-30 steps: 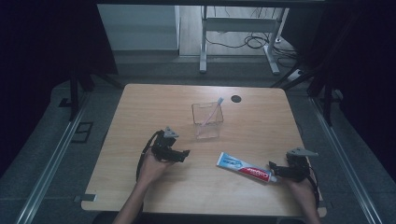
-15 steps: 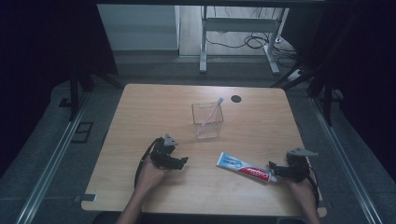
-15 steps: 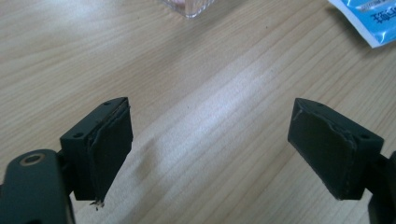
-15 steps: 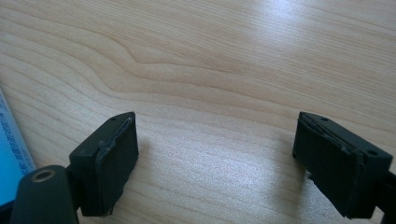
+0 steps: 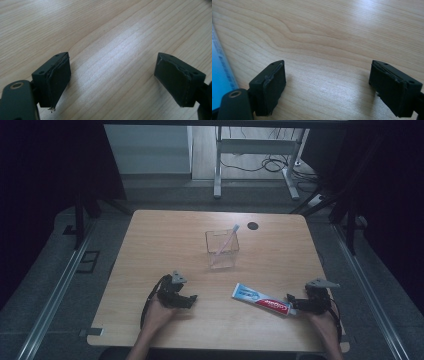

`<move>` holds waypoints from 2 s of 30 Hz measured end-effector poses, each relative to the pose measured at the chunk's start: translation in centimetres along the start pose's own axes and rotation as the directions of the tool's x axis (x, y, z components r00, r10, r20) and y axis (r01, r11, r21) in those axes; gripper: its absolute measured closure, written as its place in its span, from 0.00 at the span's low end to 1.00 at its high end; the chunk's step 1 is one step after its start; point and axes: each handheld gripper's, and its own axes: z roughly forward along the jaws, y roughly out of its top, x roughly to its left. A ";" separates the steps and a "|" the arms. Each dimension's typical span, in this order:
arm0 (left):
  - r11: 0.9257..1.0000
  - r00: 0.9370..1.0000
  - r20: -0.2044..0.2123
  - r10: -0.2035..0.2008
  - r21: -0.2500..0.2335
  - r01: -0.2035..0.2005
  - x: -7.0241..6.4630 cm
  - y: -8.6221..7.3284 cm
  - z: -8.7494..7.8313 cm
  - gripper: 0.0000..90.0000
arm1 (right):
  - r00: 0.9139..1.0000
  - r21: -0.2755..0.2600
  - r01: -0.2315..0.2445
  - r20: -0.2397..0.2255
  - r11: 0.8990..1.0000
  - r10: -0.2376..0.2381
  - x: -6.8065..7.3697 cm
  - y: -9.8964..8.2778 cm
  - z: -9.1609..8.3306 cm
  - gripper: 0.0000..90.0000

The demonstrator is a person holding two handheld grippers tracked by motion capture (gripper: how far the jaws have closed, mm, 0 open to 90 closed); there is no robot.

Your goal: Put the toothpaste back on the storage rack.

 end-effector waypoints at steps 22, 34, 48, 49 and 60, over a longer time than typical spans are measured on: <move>0.998 1.000 -0.006 0.017 -0.056 -0.017 0.3 -0.7 0.2 0.14 | 0.999 0.068 0.002 -0.042 0.998 0.001 0.8 1.4 -1.7 0.11; 0.998 1.000 -0.009 0.007 -0.058 -0.007 0.2 -0.7 0.2 0.15 | 0.997 0.101 0.053 -0.068 0.993 -0.047 2.0 1.9 -2.1 0.16; 0.998 1.000 -0.011 0.004 -0.058 -0.005 0.2 -0.7 0.2 0.15 | 0.993 0.153 0.099 -0.074 0.983 -0.089 3.5 1.8 -2.6 0.19; 0.998 1.000 -0.011 0.004 -0.058 -0.005 0.2 -0.7 0.2 0.15 | 0.993 0.155 0.099 -0.075 0.983 -0.088 3.5 1.9 -2.7 0.18; 0.998 1.000 -0.016 0.001 -0.059 -0.002 0.2 -0.8 0.2 0.15 | 0.974 0.175 0.166 -0.185 0.970 -0.133 6.0 3.7 -3.9 0.24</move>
